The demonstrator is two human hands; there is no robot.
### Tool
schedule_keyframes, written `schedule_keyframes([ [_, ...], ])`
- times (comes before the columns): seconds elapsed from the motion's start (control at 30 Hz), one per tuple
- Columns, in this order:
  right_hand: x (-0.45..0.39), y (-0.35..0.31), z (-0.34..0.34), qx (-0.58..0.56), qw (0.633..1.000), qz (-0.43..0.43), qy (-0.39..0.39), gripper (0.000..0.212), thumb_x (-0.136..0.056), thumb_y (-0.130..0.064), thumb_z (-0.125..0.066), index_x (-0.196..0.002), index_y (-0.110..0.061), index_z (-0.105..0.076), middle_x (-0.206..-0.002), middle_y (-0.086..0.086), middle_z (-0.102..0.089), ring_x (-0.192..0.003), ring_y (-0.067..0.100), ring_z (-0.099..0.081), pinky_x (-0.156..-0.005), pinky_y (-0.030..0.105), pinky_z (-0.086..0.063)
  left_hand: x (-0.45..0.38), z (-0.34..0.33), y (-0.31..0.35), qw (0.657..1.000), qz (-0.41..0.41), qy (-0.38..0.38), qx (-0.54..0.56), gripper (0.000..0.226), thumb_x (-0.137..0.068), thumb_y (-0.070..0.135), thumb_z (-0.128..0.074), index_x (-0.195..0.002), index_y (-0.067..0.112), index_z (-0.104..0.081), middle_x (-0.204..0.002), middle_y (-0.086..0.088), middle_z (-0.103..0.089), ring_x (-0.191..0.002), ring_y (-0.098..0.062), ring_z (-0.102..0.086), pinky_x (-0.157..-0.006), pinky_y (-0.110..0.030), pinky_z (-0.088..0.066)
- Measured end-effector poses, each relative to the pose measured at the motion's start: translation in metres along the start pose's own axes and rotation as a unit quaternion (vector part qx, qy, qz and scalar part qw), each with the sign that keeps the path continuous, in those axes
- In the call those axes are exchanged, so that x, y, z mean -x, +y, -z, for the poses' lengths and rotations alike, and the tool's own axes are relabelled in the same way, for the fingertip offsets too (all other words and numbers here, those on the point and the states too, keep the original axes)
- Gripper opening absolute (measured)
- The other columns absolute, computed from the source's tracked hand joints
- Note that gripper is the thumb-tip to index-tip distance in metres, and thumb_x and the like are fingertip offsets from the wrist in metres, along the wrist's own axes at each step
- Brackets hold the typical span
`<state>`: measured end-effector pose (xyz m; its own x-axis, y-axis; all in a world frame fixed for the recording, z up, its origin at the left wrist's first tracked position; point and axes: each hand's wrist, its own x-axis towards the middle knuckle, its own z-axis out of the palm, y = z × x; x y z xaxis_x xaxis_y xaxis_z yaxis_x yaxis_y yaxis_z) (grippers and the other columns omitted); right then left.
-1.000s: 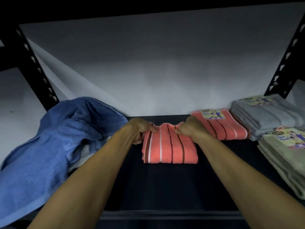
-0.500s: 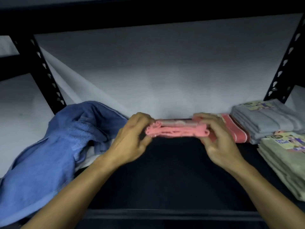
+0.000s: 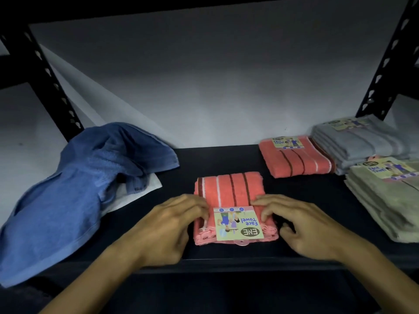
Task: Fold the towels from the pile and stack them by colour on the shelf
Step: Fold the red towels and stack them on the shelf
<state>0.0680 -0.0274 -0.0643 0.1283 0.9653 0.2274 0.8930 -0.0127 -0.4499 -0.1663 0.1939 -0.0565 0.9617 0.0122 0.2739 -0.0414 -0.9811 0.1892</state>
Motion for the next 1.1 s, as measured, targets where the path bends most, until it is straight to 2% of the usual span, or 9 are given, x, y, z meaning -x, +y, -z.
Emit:
schedule_keyframes([
  [0.13,-0.020,-0.005,-0.006,-0.037,0.996,-0.030,0.076,0.041,-0.086,-0.004,-0.043,-0.106,-0.032,-0.065,-0.134,-0.024,-0.050,-0.135,-0.005,-0.034,-0.105,0.039,-0.042,-0.015,0.007,-0.007,0.985,0.116,0.019,0.124,0.060,-0.081,0.006,-0.043,-0.134,0.034,-0.045,-0.148,0.023,-0.036,-0.139,0.004,-0.029,-0.115,-0.028,-0.031],
  [0.2,-0.038,-0.012,-0.011,-0.022,0.995,-0.060,0.072,0.037,-0.100,-0.013,-0.040,-0.130,-0.030,-0.055,-0.146,-0.022,-0.038,-0.139,-0.011,-0.016,-0.114,0.036,-0.030,-0.031,0.006,-0.005,0.984,0.149,0.004,0.095,0.046,-0.100,0.025,-0.035,-0.146,0.033,-0.035,-0.156,0.020,-0.026,-0.144,0.003,-0.020,-0.119,-0.032,-0.026],
  [0.3,-0.064,-0.019,-0.016,0.059,0.993,-0.102,-0.014,0.050,-0.105,-0.034,-0.025,-0.153,-0.019,-0.022,-0.160,-0.012,-0.012,-0.141,-0.007,0.005,-0.114,0.020,0.002,-0.057,0.001,0.001,0.979,0.182,-0.088,0.012,0.059,-0.104,0.049,-0.021,-0.157,0.025,-0.015,-0.165,0.011,-0.006,-0.150,-0.003,0.000,-0.123,-0.031,-0.005],
  [0.5,-0.081,-0.011,-0.025,0.134,0.965,-0.162,-0.154,0.057,-0.104,-0.042,-0.010,-0.153,-0.018,0.009,-0.161,-0.006,0.014,-0.145,0.004,0.018,-0.119,0.032,0.010,-0.068,-0.020,-0.014,0.959,0.185,-0.205,-0.056,0.066,-0.102,0.054,-0.007,-0.157,0.021,0.009,-0.165,0.005,0.009,-0.149,-0.005,0.014,-0.123,-0.037,0.008],
  [0.8,-0.086,-0.007,-0.025,0.110,0.964,-0.168,-0.175,0.057,-0.104,-0.042,-0.009,-0.152,-0.021,0.013,-0.159,-0.009,0.021,-0.142,0.001,0.022,-0.119,0.033,0.011,-0.068,-0.021,-0.020,0.959,0.196,-0.205,-0.007,0.065,-0.102,0.055,-0.008,-0.158,0.024,0.006,-0.166,0.006,0.003,-0.149,-0.005,0.008,-0.123,-0.034,0.005],
  [0.93,-0.079,-0.024,-0.014,0.144,0.974,-0.145,-0.101,0.058,-0.105,-0.041,-0.017,-0.155,-0.015,-0.005,-0.163,-0.002,0.004,-0.147,0.008,0.013,-0.120,0.035,0.008,-0.072,-0.008,-0.031,0.961,0.211,-0.137,0.115,0.058,-0.103,0.055,-0.015,-0.157,0.033,-0.011,-0.163,0.013,-0.014,-0.149,-0.005,-0.008,-0.122,-0.031,-0.006],
  [1.0,-0.067,-0.046,-0.016,0.153,0.980,-0.126,0.023,0.054,-0.103,-0.040,-0.022,-0.150,-0.012,-0.031,-0.159,0.003,-0.025,-0.148,0.017,-0.014,-0.120,0.035,-0.013,-0.076,0.002,-0.039,0.945,0.224,-0.046,0.235,0.047,-0.107,0.043,-0.027,-0.154,0.036,-0.025,-0.158,0.015,-0.028,-0.146,-0.006,-0.022,-0.119,-0.029,-0.018],
  [1.07,-0.054,-0.074,-0.024,0.169,0.972,-0.087,0.136,0.052,-0.095,-0.043,-0.031,-0.125,-0.013,-0.060,-0.130,0.003,-0.059,-0.123,0.021,-0.052,-0.099,0.034,-0.045,-0.079,0.010,-0.044,0.933,0.225,-0.004,0.281,0.042,-0.107,0.025,-0.038,-0.148,0.034,-0.039,-0.150,0.019,-0.038,-0.141,-0.003,-0.032,-0.113,-0.022,-0.025],
  [1.1,-0.049,-0.085,-0.031,0.179,0.968,-0.069,0.161,0.048,-0.091,-0.044,-0.035,-0.112,-0.015,-0.067,-0.114,0.000,-0.065,-0.107,0.020,-0.060,-0.085,0.031,-0.052,-0.080,0.012,-0.044,0.940,0.216,-0.008,0.265,0.041,-0.106,0.021,-0.042,-0.145,0.035,-0.044,-0.148,0.019,-0.040,-0.139,-0.002,-0.033,-0.113,-0.021,-0.026],
])
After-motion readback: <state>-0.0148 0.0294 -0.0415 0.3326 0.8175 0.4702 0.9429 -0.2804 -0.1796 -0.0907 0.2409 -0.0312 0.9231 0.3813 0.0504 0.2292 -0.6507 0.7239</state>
